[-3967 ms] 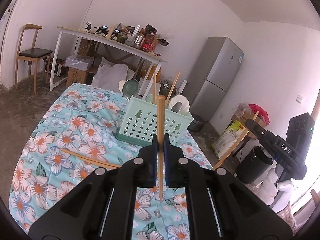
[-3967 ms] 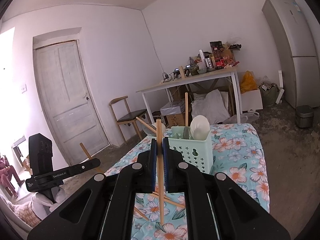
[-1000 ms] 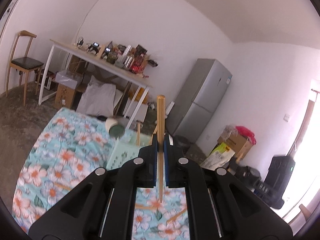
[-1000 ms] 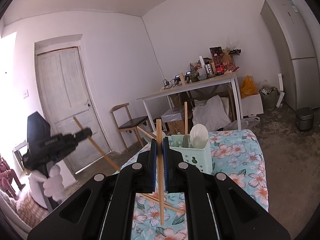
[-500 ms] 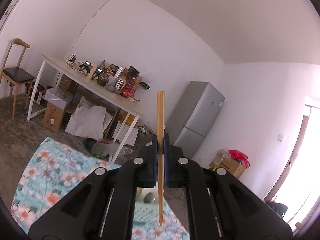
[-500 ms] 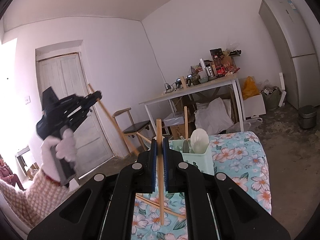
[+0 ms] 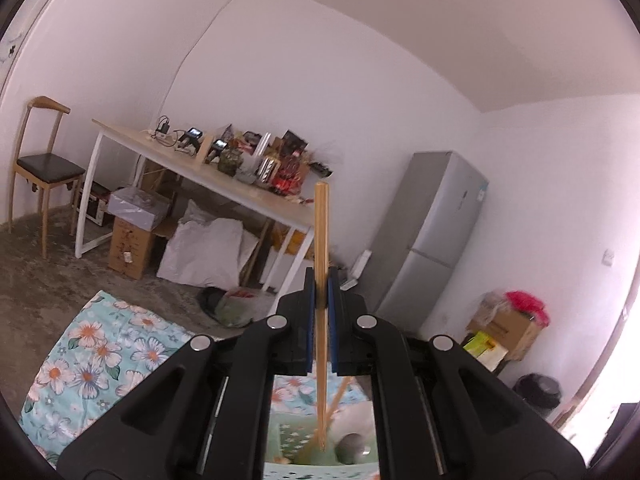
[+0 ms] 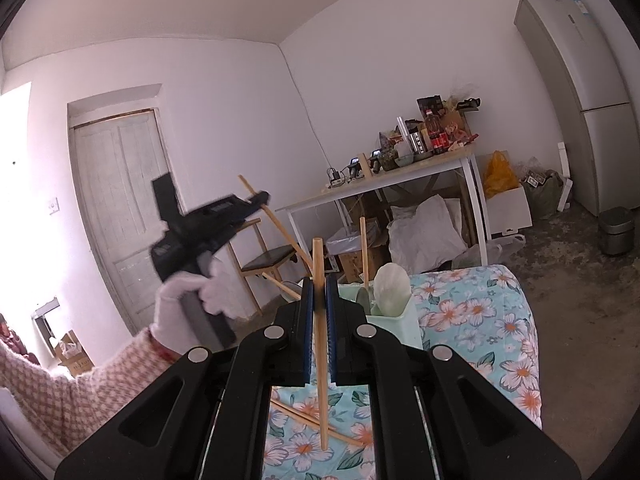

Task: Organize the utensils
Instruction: 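Lower the left tool's chopstick into the green holder and open it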

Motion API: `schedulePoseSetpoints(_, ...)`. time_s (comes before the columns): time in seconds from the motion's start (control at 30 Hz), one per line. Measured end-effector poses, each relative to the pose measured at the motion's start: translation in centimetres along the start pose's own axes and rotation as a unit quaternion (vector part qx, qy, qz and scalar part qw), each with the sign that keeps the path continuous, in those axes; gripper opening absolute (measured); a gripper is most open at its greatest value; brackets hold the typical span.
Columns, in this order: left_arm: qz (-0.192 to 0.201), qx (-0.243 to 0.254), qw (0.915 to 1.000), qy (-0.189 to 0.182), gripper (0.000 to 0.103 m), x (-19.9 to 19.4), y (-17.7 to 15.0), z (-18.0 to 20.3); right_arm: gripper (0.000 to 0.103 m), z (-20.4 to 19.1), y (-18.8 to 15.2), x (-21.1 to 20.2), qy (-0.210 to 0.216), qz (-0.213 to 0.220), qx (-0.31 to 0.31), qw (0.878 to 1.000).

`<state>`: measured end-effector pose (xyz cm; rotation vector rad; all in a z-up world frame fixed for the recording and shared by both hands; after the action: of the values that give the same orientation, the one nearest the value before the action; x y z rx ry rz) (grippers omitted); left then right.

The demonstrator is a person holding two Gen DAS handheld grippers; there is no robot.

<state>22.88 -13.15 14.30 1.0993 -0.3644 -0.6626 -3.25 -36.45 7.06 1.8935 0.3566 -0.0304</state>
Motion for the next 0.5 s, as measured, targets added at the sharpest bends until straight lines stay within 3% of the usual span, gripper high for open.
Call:
schedulePoseSetpoints(0.13,-0.024,-0.010,0.9995,0.020,0.007,1.3,-2.1,-1.3,0.006,-0.1,0.0,0.3,-0.003,-0.007,-0.004,1.000)
schedulePoseSetpoints(0.17,-0.029,-0.017,0.9993,0.018,0.014,1.4,-2.3,-1.6,0.006,-0.1,0.0,0.4,-0.004,-0.009,-0.005,1.000)
schedulePoseSetpoints(0.23,-0.031,-0.027,0.9989,0.021,0.038,0.9,-2.4,-2.1,0.006,-0.2,0.1,0.5,-0.005,-0.011,-0.006,1.000)
schedulePoseSetpoints(0.5,-0.007,-0.002,0.9998,0.018,0.066,-3.6,-0.9,-1.3,0.006,-1.9,1.2,0.6,-0.008,-0.006,-0.027,1.000)
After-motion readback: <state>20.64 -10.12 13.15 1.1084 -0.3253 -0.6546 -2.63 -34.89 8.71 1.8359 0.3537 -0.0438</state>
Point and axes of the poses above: each gripper's, at about its wrist camera, not at the fingertips, and x roughly the way its jaws point, z to its right, y to its top, the point moved 3 cm from there along x, roughly the way its jaws point, and after that the axes turned 8 degrees about -y, right-handed, at the moved point
